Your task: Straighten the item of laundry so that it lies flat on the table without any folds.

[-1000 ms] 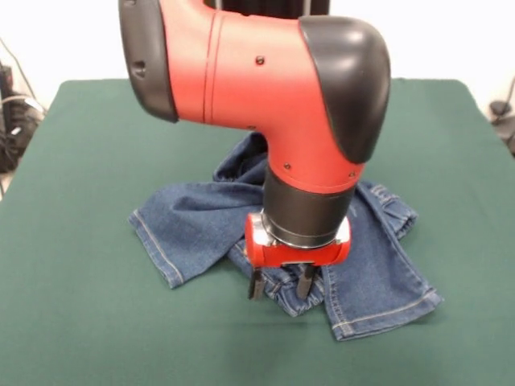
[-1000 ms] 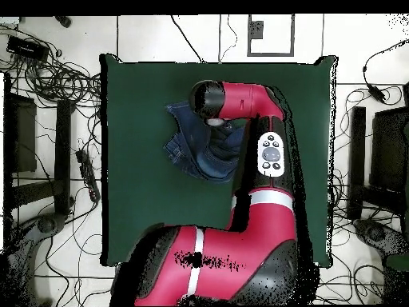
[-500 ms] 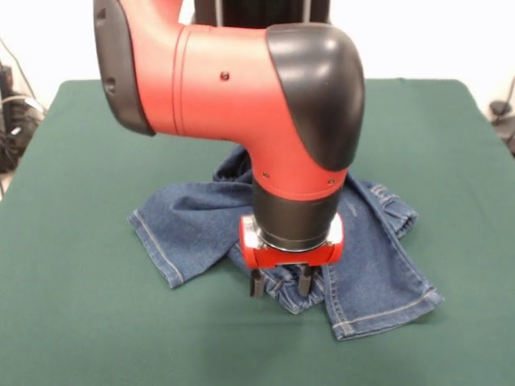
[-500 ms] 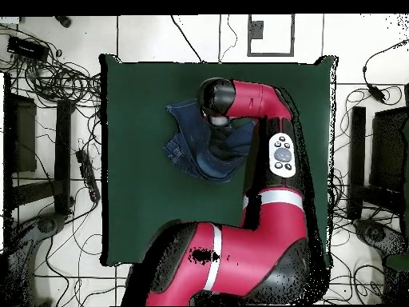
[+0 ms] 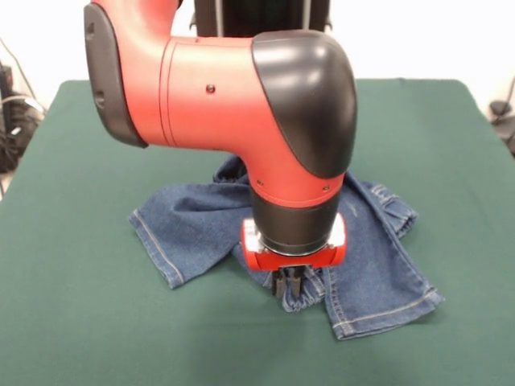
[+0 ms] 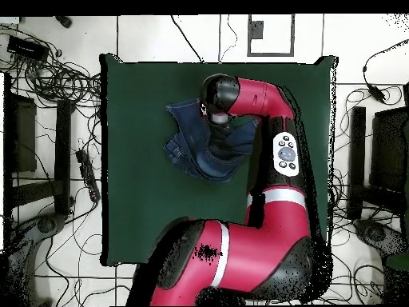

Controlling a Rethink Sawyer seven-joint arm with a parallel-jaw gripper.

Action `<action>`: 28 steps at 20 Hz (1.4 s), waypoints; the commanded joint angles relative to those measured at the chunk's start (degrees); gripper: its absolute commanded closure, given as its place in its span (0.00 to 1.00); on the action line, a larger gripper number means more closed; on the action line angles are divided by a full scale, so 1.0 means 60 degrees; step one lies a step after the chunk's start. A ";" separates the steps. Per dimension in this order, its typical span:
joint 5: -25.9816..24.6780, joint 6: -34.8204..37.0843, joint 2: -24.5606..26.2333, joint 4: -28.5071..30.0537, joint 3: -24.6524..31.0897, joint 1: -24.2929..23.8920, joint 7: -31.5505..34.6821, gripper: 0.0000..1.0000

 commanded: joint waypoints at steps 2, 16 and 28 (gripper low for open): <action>-0.0206 0.0780 0.1345 0.1199 0.1388 0.0035 -0.1940 1.00; -0.0809 -0.1264 -0.0951 0.3524 0.1524 -0.0393 -0.2277 1.00; -0.1329 -0.3440 -0.1615 0.4558 0.2546 -0.1176 -0.1735 1.00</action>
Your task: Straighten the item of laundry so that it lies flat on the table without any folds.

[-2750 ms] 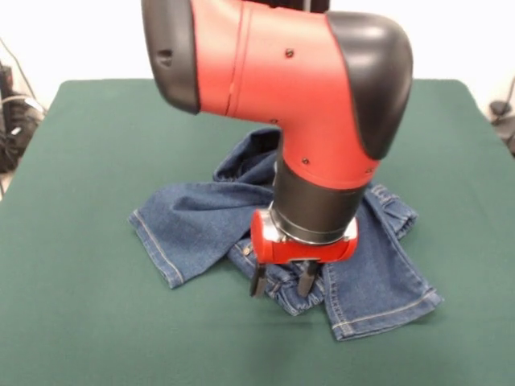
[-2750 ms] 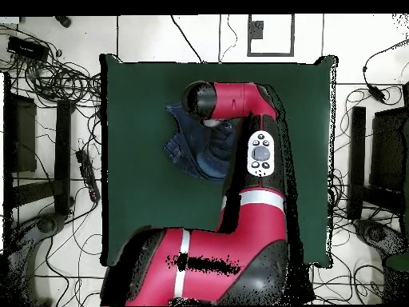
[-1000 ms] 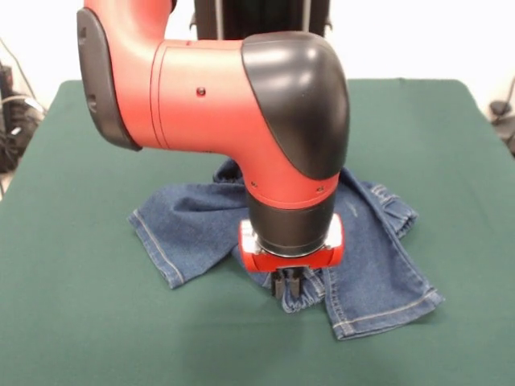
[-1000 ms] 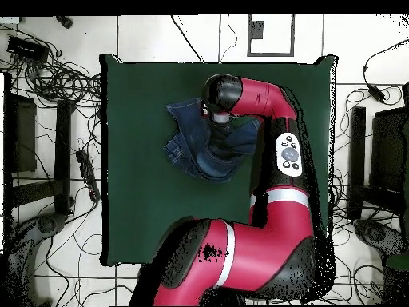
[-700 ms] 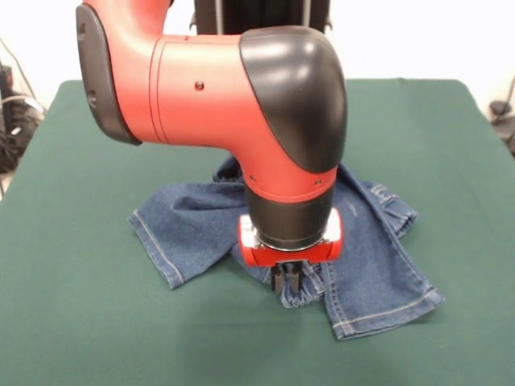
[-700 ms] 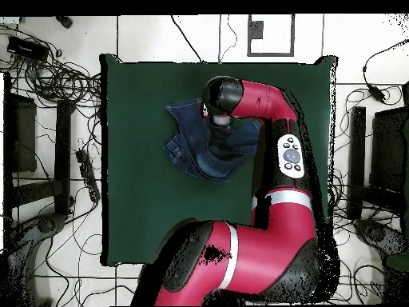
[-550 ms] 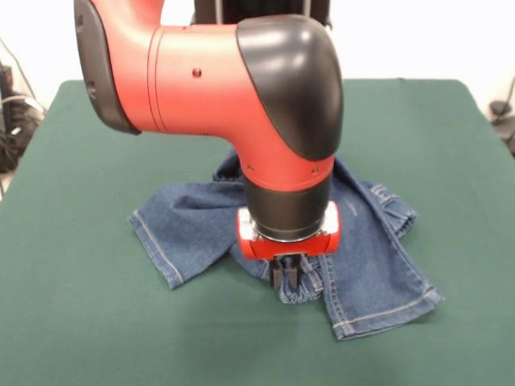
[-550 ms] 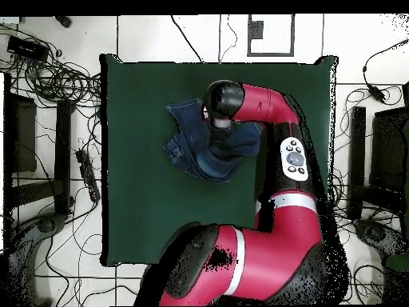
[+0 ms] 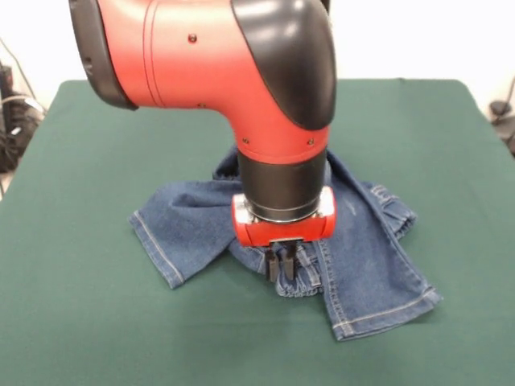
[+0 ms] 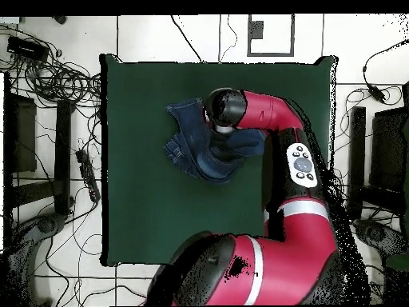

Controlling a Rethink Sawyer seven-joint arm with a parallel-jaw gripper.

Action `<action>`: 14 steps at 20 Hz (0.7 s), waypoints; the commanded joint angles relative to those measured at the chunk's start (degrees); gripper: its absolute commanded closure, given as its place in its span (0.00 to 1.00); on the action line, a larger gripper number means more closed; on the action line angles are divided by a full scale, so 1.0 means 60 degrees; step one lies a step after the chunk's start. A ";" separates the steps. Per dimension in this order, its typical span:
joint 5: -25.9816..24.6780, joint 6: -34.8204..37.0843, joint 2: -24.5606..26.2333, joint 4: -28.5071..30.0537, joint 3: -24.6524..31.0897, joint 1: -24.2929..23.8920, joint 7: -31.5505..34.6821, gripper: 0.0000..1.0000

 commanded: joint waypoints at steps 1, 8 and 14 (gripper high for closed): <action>-0.0535 -0.1679 -0.0192 0.2094 0.1701 -0.0425 -0.1686 1.00; -0.1271 -0.4992 -0.0289 0.3460 0.3584 -0.1947 -0.1066 1.00; -0.2036 -0.5899 -0.0215 0.3569 0.4210 -0.2362 -0.0383 1.00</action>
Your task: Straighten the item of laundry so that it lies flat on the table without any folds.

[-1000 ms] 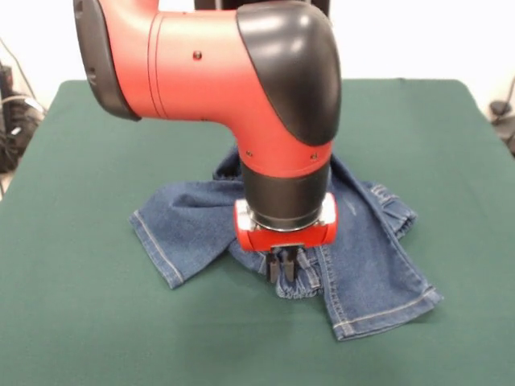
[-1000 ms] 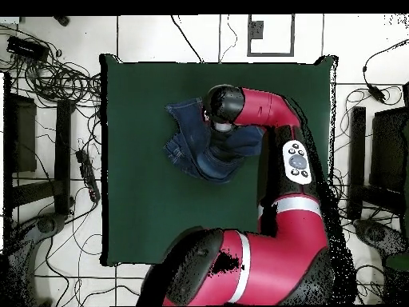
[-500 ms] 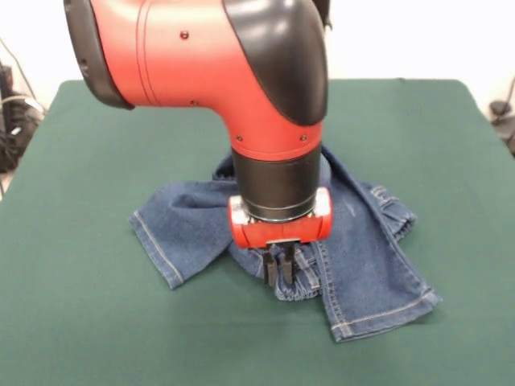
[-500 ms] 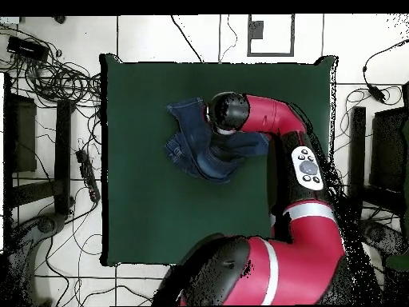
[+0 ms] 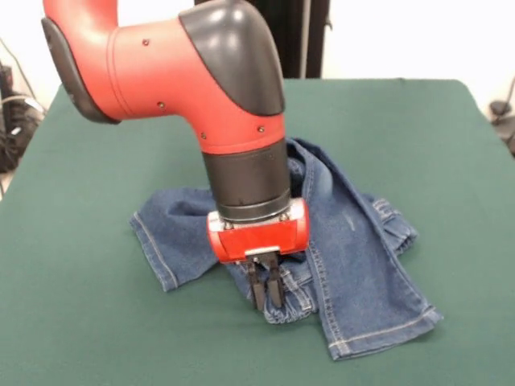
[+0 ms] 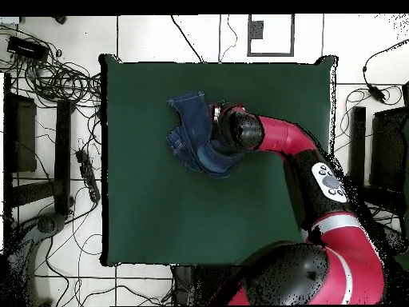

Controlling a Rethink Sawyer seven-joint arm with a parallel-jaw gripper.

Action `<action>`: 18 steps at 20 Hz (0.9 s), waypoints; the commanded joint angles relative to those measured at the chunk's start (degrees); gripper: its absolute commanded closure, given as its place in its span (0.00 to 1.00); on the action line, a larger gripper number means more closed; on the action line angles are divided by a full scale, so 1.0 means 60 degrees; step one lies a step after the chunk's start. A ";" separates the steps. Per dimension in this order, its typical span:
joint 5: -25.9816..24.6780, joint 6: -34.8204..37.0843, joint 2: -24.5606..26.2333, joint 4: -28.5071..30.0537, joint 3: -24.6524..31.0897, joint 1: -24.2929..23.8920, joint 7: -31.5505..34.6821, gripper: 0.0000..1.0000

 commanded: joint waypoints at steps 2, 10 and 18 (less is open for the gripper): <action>-0.0928 -0.1947 0.0088 0.1162 0.2005 -0.0157 -0.0132 1.00; -0.1161 0.1177 0.0744 -0.1131 0.0047 0.1704 -0.0314 1.00; -0.1381 0.3168 0.1755 -0.3155 -0.1033 0.2900 -0.0189 1.00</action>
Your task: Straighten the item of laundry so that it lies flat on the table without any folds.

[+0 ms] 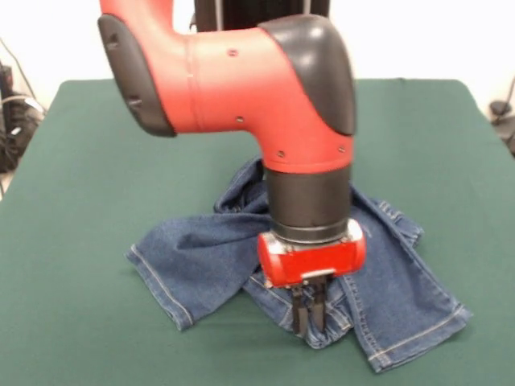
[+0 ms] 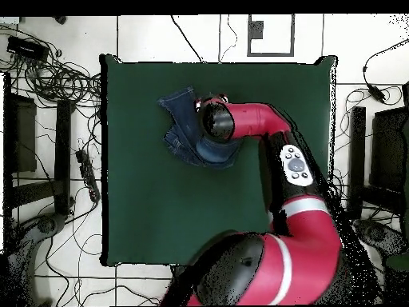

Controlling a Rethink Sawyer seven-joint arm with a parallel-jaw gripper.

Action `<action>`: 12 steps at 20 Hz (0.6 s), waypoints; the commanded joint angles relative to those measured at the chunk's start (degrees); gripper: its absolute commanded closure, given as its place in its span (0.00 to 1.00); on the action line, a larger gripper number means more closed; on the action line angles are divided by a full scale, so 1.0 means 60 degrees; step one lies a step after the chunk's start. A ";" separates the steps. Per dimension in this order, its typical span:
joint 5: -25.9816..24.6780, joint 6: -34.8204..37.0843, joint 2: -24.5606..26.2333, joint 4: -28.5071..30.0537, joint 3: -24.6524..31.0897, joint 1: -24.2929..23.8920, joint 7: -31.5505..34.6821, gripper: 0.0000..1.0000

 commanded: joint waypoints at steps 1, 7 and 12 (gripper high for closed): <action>-0.0252 0.2020 0.1477 -0.1319 -0.0295 0.1136 -0.0137 1.00; -0.0329 0.2004 0.1509 -0.1375 -0.0324 0.1186 -0.0155 0.00; -0.0304 0.1873 0.1445 -0.1264 -0.0336 0.1176 -0.0206 0.00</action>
